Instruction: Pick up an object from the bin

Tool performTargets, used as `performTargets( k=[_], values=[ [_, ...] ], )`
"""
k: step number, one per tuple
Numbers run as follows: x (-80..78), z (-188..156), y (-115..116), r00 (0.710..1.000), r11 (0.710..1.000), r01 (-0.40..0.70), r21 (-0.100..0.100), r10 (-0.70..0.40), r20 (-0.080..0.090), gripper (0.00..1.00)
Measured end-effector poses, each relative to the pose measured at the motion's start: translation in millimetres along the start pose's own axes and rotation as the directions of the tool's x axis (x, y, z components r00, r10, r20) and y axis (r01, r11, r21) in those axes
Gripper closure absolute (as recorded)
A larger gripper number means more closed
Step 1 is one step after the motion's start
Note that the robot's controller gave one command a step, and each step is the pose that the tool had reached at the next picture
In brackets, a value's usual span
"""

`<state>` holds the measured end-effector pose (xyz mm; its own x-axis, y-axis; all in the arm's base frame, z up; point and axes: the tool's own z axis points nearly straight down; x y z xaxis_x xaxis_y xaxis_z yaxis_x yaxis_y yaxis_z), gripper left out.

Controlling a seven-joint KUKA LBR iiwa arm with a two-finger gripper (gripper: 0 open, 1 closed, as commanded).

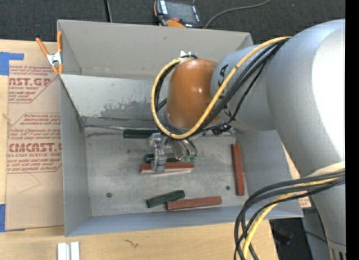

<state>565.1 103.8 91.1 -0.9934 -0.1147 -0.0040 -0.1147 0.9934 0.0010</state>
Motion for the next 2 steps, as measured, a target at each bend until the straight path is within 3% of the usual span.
performTargets(
  k=[2],
  values=[
    [-3.3, -93, 1, 1.000, 1.000, -0.001, 0.000, 0.001, 0.004, 1.00]
  ],
)
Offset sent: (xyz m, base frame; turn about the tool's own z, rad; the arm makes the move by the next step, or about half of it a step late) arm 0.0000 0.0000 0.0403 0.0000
